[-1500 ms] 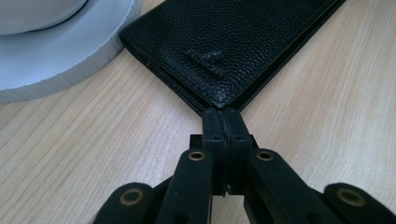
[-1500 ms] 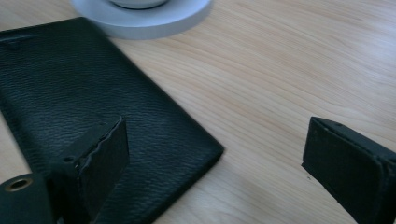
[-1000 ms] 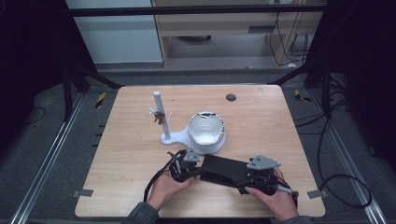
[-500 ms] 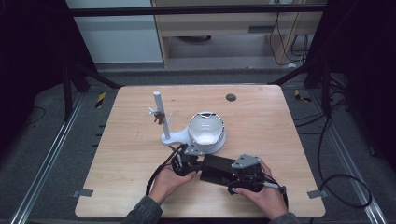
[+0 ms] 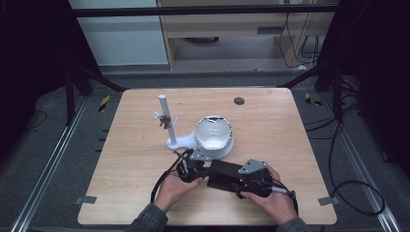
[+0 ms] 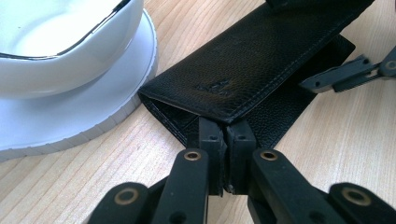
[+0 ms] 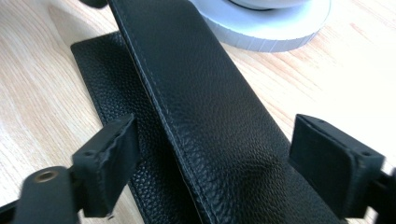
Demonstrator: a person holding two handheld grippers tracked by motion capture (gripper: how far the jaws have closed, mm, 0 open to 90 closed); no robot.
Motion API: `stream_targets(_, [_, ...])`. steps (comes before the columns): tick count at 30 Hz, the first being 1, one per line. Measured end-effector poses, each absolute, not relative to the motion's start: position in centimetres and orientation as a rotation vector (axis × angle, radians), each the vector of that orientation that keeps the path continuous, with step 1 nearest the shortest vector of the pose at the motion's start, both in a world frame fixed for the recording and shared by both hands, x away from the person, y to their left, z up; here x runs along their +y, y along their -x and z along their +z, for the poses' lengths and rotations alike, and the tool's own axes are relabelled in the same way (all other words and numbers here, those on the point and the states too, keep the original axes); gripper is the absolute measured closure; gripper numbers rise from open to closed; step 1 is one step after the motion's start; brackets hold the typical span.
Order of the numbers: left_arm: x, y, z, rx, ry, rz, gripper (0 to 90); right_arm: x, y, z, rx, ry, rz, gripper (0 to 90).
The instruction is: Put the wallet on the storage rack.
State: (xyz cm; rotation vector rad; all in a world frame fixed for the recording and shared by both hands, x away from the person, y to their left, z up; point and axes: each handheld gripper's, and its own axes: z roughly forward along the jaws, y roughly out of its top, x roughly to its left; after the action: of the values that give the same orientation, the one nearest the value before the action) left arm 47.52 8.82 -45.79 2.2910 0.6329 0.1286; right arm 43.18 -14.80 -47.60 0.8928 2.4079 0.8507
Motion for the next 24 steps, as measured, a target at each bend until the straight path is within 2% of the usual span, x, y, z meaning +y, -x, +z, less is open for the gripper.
stream_targets(13, [8.78,-47.36,-45.78,0.63,-2.289,0.129,86.7,-14.45,-43.19,-47.91,2.396,-0.881,0.824,22.4])
stream_targets(24, [8.69,-47.2,-45.63,0.63,-2.279,0.116,86.7,-14.47,-43.03,-47.91,2.376,-0.833,0.802,40.8])
